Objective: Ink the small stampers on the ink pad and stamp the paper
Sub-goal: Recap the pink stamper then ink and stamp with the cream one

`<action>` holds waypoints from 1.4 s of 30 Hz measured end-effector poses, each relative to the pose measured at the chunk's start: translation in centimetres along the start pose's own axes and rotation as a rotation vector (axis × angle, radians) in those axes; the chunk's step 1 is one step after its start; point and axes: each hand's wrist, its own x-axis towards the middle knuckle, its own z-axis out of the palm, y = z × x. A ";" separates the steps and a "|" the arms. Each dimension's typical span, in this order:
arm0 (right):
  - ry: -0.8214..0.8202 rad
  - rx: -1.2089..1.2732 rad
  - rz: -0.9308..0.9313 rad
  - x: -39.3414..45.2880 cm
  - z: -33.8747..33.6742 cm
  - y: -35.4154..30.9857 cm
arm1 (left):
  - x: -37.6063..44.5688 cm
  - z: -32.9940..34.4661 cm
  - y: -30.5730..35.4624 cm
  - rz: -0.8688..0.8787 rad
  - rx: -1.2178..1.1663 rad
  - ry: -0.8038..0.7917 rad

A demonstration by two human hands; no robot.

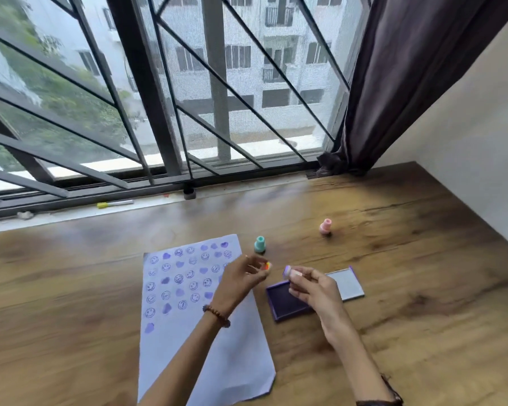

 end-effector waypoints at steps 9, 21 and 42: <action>-0.036 -0.460 -0.375 -0.1 1.6 -0.7 | -1.6 -0.1 0.8 -0.339 -0.743 -0.123; -0.056 -0.656 -0.532 -0.7 1.8 -2.1 | -1.6 -0.9 1.1 -0.308 -0.780 -0.179; 0.208 -0.685 -0.336 8.2 -2.0 -0.8 | 5.0 7.1 1.5 -0.199 -0.338 0.112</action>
